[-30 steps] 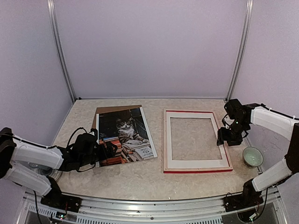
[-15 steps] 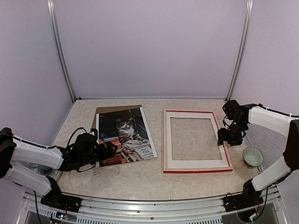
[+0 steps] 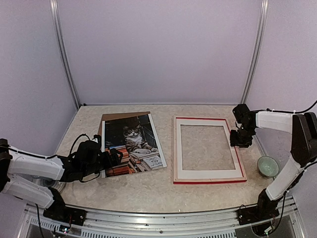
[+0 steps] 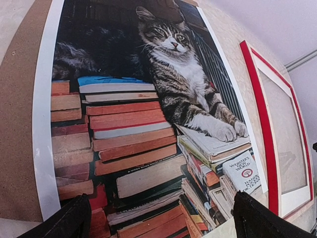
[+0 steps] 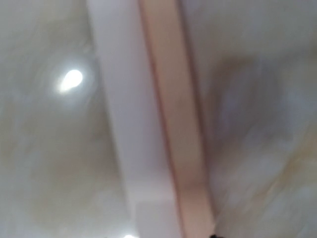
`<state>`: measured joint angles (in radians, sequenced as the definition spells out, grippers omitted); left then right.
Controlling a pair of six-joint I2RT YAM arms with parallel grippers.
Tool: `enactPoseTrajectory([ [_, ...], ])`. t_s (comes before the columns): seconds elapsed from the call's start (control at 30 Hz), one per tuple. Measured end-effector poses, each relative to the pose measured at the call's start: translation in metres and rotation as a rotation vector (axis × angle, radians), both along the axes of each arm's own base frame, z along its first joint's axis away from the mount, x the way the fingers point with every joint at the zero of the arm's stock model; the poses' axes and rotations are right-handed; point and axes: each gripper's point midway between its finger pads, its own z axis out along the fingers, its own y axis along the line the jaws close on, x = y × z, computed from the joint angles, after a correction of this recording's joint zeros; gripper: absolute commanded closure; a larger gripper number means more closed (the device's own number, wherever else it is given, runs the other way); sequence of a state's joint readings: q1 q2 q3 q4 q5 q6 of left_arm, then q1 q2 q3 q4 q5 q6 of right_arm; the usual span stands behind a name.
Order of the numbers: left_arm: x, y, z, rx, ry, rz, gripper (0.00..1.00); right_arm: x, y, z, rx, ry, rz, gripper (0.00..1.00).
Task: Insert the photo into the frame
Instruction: Move the frame body to the center of the board.
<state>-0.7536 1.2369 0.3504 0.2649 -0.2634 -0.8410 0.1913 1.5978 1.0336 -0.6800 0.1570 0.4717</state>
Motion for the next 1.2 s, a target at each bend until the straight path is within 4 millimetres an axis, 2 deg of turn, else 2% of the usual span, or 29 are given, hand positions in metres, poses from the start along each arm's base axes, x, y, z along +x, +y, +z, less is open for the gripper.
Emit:
enactPoseTrajectory([
  [0.1, 0.000, 0.002, 0.003, -0.001, -0.007, 0.006, 0.01, 0.009, -0.010, -0.005, -0.019, -0.015, -0.021, 0.72],
  [0.2, 0.000, 0.002, 0.003, 0.002, -0.007, 0.009, 0.01, 0.016, -0.019, -0.008, -0.032, -0.029, -0.041, 0.75],
  [0.37, 0.000, 0.003, 0.003, 0.004, -0.006, 0.012, 0.01, 0.025, -0.027, -0.011, -0.053, -0.054, -0.054, 0.75],
  [0.7, 0.003, 0.002, -0.001, 0.025, 0.002, 0.016, 0.01, 0.029, -0.034, -0.023, -0.041, -0.050, -0.060, 0.66],
  [0.97, 0.034, -0.017, 0.003, 0.024, -0.003, 0.024, 0.01, 0.033, -0.027, -0.023, -0.001, -0.067, -0.046, 0.65],
  [1.2, 0.049, -0.023, -0.012, 0.041, 0.022, 0.033, 0.01, 0.036, -0.021, -0.025, 0.025, -0.072, -0.027, 0.66],
])
